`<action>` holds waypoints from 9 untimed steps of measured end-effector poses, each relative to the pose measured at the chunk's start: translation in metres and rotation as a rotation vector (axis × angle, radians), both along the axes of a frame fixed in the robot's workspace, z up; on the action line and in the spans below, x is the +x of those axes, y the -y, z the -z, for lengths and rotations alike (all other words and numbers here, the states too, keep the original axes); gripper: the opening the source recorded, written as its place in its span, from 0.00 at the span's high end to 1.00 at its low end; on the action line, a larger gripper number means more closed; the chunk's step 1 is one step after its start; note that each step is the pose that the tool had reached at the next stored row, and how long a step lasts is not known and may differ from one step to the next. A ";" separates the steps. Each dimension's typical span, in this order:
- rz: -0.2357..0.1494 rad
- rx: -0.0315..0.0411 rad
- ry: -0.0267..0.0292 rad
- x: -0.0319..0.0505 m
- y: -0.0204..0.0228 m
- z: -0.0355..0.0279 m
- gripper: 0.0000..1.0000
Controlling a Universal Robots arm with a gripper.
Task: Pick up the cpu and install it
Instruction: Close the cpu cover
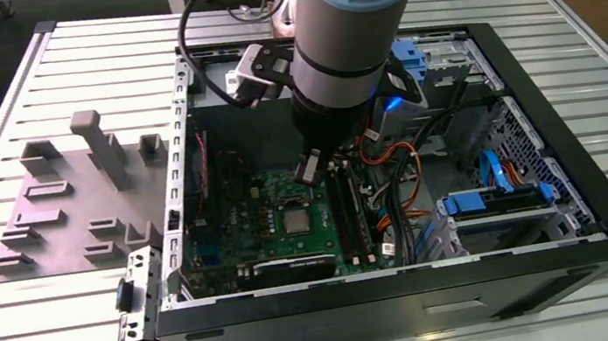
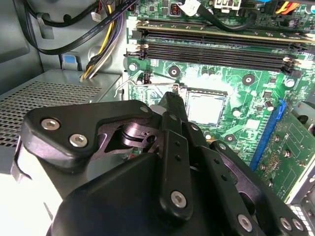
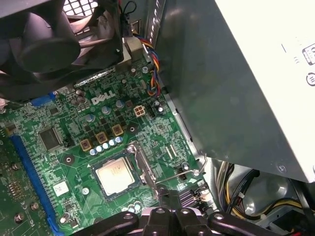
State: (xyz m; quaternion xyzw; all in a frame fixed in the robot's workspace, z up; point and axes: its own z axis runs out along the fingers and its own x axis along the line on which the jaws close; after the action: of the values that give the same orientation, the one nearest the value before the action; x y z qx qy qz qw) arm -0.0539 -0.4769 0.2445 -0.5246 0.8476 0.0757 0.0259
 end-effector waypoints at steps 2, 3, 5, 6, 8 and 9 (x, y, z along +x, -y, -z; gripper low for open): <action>0.000 -0.0007 0.0000 0.0000 0.0005 0.0001 0.89; 0.000 -0.0008 0.0000 0.0000 0.0008 0.0001 0.89; 0.000 -0.0010 0.0000 0.0000 0.0015 0.0003 0.89; 0.000 -0.0011 0.0000 0.0001 0.0021 0.0003 0.89; 0.000 -0.0010 0.0000 0.0000 0.0030 0.0005 0.89; 0.000 -0.0010 0.0000 0.0000 0.0034 0.0005 0.89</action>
State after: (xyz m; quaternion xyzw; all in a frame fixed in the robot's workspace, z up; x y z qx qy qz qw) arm -0.0539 -0.4802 0.2440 -0.5246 0.8476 0.0752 0.0256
